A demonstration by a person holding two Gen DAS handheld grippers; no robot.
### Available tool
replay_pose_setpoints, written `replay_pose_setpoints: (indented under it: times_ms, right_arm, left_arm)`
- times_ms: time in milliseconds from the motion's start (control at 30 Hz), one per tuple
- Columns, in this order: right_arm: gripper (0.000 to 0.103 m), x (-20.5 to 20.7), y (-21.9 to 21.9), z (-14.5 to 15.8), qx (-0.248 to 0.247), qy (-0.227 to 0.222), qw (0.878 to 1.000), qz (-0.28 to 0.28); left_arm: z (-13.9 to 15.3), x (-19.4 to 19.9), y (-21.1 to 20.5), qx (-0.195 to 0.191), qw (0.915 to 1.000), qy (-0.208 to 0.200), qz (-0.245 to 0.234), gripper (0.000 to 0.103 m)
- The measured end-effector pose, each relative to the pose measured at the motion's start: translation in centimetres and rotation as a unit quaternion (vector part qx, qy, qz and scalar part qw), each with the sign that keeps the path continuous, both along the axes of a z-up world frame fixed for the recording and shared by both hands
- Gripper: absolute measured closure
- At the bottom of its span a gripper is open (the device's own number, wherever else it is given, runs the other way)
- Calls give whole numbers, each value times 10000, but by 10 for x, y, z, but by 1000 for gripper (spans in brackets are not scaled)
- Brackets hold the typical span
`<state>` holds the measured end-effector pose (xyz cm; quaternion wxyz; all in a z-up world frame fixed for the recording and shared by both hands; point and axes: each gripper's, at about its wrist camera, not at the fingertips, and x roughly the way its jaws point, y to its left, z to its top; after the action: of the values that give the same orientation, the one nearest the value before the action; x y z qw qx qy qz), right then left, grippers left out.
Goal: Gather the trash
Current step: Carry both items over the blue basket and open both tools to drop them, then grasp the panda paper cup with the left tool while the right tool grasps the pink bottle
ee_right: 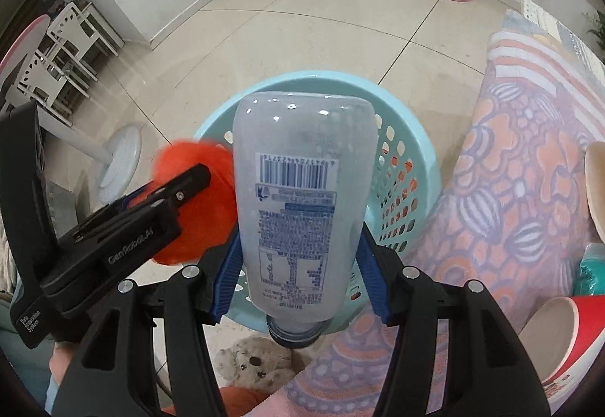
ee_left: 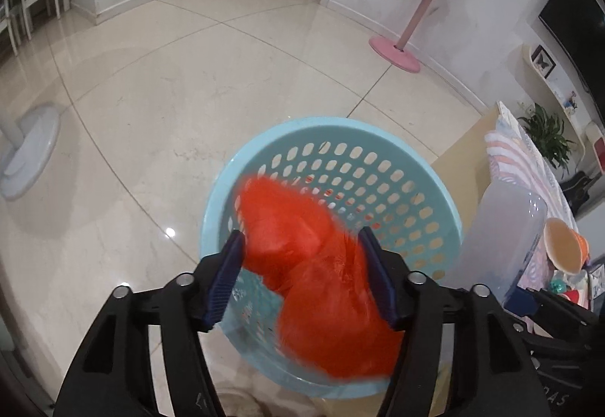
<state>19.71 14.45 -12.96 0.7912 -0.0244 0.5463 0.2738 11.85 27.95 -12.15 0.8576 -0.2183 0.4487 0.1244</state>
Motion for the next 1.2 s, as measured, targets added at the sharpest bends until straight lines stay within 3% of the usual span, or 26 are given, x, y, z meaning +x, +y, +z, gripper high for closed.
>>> replay_pose_setpoints:
  times_ms: [100, 367, 567, 767, 900, 1033, 1200]
  right_arm:
    - [41, -6, -8, 7, 10, -114, 9999, -26]
    - [41, -21, -32, 26, 227, -263, 9992, -179]
    - [41, -52, -68, 68, 386, -1053, 9932, -306]
    - [40, -82, -136, 105, 512, -1796, 9790, -816]
    - [37, -94, -192, 121, 545, -2072, 9688, -1249]
    - [32, -105, -254, 125, 372, -2361, 9563, -1686]
    - [29, -112, -323, 121, 106, -2521, 9442, -2119]
  left_arm:
    - [3, -4, 0, 17, 10000, -48, 14, 36]
    - [23, -13, -10, -93, 9994, -321, -57, 35]
    - [67, -31, -37, -82, 9962, -814, -296, 35]
    - [102, -40, -95, -22, 9896, -1153, -855, 34]
    - [113, -36, -145, 51, 9832, -1222, -1357, 25]
    - [109, -27, -201, 191, 9759, -1119, -1864, 15]
    - [90, -18, -255, 412, 9684, -822, -2320, 13]
